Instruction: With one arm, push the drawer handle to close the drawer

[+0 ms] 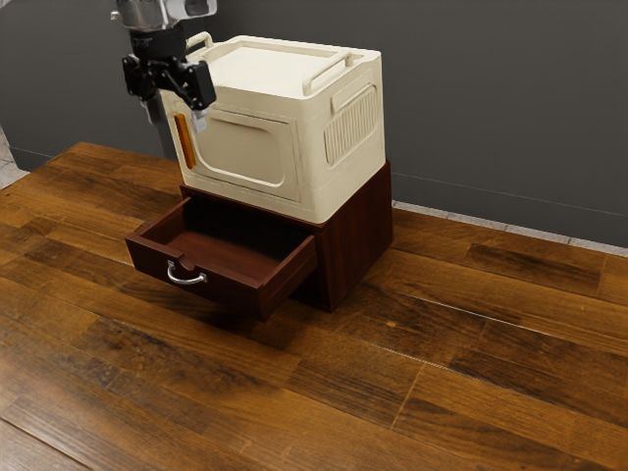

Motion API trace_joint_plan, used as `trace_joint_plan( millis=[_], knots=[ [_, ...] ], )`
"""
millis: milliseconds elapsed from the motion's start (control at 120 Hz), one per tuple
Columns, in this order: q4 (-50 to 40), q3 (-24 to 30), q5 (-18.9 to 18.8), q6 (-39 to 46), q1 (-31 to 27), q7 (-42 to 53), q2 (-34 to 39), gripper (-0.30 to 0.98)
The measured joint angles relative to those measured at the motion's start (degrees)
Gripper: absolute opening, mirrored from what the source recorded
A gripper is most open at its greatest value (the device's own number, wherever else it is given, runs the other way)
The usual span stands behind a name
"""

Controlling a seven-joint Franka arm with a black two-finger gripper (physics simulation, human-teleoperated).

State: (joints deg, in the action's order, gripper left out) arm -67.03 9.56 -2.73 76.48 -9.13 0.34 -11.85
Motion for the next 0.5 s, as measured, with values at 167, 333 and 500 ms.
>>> trace_joint_plan(
  millis=[167, 333, 500],
  knots=[
    [0.0, -9.2, 3.5, -1.5, 6.2, 0.8, 0.6, 0.69],
    [5.8, -9.3, 4.1, -3.1, 7.2, 1.3, 2.8, 0.69],
    [10.1, -7.9, 4.3, -5.7, 8.7, -0.4, 6.1, 0.68]
  ],
)
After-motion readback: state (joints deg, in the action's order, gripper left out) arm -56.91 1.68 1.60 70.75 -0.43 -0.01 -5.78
